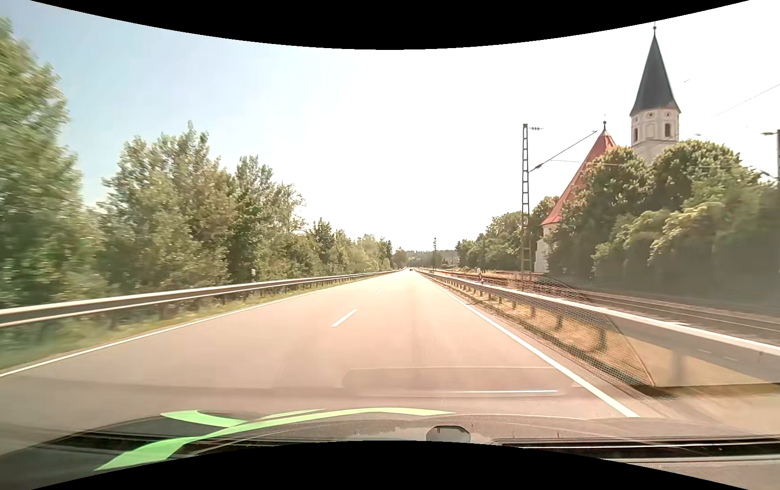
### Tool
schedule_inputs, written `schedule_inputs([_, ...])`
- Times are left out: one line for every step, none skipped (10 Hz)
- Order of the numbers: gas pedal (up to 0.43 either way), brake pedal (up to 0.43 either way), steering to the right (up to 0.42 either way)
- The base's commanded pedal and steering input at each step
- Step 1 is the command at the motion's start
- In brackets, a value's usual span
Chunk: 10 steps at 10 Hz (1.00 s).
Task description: Follow the waypoints while adhering to traffic rules and regulations
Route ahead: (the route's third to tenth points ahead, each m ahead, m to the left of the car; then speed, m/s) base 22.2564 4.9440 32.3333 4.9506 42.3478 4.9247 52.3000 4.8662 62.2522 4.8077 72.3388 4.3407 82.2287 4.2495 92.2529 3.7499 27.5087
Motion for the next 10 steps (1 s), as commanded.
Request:
schedule_inputs([0.268, 0.0, -0.001])
schedule_inputs([0.268, 0.0, -0.001])
schedule_inputs([0.268, 0.0, -0.001])
schedule_inputs([0.268, 0.0, -0.001])
schedule_inputs([0.268, 0.0, -0.001])
schedule_inputs([0.268, 0.0, -0.001])
schedule_inputs([0.268, 0.0, -0.001])
schedule_inputs([0.268, 0.0, -0.001])
schedule_inputs([0.268, 0.0, -0.001])
schedule_inputs([0.268, 0.0, -0.001])
